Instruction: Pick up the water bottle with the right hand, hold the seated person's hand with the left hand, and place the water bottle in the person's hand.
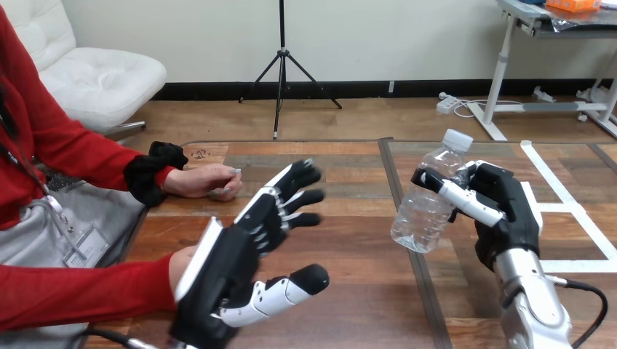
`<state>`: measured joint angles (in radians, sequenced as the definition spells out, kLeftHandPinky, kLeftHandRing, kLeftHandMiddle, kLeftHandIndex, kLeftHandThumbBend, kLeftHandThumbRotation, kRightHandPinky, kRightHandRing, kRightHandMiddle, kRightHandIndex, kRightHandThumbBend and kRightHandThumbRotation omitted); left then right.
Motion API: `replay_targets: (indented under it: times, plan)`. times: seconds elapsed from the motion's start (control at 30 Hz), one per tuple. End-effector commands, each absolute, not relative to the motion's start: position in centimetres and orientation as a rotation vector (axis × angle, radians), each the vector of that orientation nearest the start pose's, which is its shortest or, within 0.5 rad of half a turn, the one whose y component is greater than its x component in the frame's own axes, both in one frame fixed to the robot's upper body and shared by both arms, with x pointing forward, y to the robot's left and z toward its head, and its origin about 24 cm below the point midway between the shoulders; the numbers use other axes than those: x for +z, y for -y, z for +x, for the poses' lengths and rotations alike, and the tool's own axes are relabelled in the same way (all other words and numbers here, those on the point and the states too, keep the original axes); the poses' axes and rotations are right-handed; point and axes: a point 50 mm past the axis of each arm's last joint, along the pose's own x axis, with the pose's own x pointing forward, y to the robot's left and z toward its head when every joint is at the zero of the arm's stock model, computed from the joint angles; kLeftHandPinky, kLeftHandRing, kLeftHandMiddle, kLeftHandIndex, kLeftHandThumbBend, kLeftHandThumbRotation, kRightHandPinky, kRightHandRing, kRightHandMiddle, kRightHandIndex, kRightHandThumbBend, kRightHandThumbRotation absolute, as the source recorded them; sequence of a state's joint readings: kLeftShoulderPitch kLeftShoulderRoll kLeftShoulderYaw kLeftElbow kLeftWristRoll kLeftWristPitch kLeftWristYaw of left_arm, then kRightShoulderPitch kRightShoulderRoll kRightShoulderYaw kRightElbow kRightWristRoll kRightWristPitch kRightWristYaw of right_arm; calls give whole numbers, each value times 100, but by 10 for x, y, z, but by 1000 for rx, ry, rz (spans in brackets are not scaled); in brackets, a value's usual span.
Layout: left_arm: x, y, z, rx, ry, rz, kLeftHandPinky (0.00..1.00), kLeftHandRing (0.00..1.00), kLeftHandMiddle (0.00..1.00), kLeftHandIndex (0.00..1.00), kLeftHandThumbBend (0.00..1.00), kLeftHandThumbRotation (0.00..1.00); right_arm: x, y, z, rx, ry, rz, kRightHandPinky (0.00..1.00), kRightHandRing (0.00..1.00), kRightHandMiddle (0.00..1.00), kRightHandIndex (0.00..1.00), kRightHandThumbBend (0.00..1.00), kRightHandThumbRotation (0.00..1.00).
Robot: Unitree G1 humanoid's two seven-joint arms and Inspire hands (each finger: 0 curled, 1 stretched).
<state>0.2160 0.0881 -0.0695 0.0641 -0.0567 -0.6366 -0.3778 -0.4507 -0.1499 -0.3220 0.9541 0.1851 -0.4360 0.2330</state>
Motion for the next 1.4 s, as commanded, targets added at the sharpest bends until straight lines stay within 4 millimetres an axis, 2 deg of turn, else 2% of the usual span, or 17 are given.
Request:
replay_targets:
  times: [0.0, 0.53, 1.13, 1.37]
  plan:
    - [71, -159, 205, -347, 465, 260, 77, 84, 87, 87, 100, 57, 40, 209, 321, -14, 153, 183, 8, 10, 14, 19, 42, 0]
    - [86, -187, 208, -328, 497, 491, 78, 85, 87, 87, 100, 59, 46, 203, 305, 54, 168, 189, 6, 8, 13, 17, 38, 0]
    - [102, -218, 214, -336, 454, 730, 79, 87, 90, 90, 100, 51, 48, 199, 289, 89, 165, 156, 7, 9, 13, 17, 39, 0]
    - [107, -226, 218, -357, 438, 795, 80, 88, 91, 91, 100, 44, 49, 198, 284, 117, 168, 166, 6, 8, 12, 16, 36, 0]
